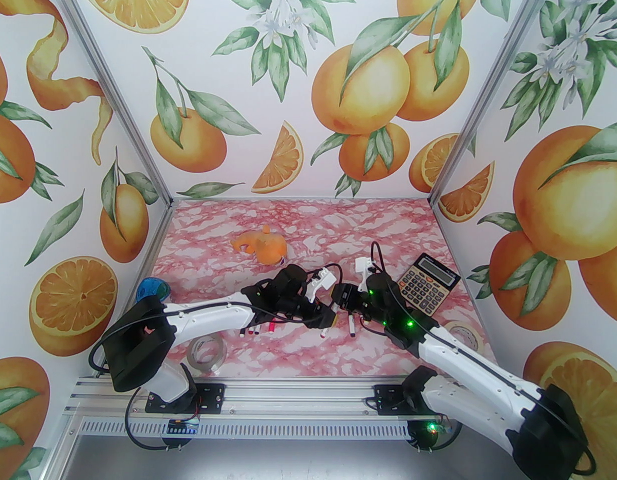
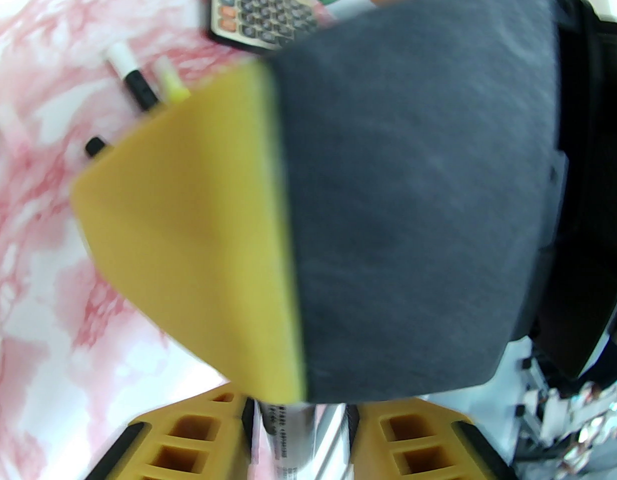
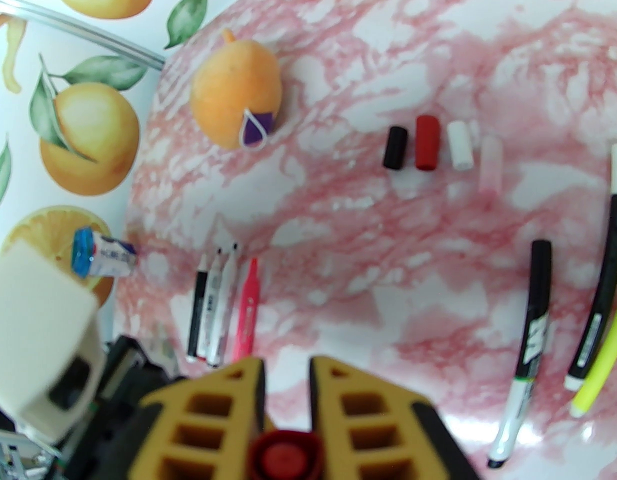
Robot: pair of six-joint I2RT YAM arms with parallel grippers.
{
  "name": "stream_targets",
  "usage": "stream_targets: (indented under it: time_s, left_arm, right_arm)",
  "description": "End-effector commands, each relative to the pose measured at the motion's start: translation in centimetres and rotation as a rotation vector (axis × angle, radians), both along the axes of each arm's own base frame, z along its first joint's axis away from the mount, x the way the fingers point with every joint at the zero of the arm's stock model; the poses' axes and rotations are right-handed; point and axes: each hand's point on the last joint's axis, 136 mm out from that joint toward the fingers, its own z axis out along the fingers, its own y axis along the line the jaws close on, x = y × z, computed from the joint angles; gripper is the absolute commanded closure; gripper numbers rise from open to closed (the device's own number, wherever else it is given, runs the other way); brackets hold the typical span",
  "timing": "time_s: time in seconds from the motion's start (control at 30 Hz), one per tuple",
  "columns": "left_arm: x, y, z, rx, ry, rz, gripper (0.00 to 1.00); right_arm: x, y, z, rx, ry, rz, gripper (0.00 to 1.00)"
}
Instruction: Open the pen caps
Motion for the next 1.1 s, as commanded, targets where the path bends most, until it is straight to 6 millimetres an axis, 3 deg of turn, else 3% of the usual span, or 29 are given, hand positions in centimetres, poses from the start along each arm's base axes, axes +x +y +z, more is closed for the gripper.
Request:
stream_targets:
  time_s: [0.0, 0.13, 0.43, 0.67, 0.87, 1.07]
  left_arm:
    - [-0.4, -1.3, 0.7, -0.082, 0.008, -0.014, 0.53]
    - [-0.5, -2.4, 0.3, -0.096, 0.012, -0.006, 0.54]
    - [1.0, -1.9, 0.1, -0.093, -0.022, 0.107, 0.84]
    - [1.0, -1.6, -0.6, -0.021, -0.065, 0.112, 0.90]
    - [1.0, -0.3, -2.2, 0.163, -0.178, 0.142, 0.91]
    - [0.5, 0.1, -3.1, 0.213, -0.198, 0.139, 0.92]
  right_arm:
    - [0.5, -0.5, 1.2, 0.044, -0.020, -0.047, 0.85]
    - [0.5, -0.4, 1.7, 0.079, -0.017, -0.055, 0.85]
    - [0.4, -1.0, 1.3, 0.095, -0.008, -0.086, 0.85]
    - [0.4, -1.8, 0.8, 0.083, -0.004, -0.120, 0.87]
    - [0.9, -5.1, 0.3, 0.005, 0.015, -0.269, 0.89]
    - [1.4, -8.0, 0.2, 0.012, 0.031, -0.385, 0.90]
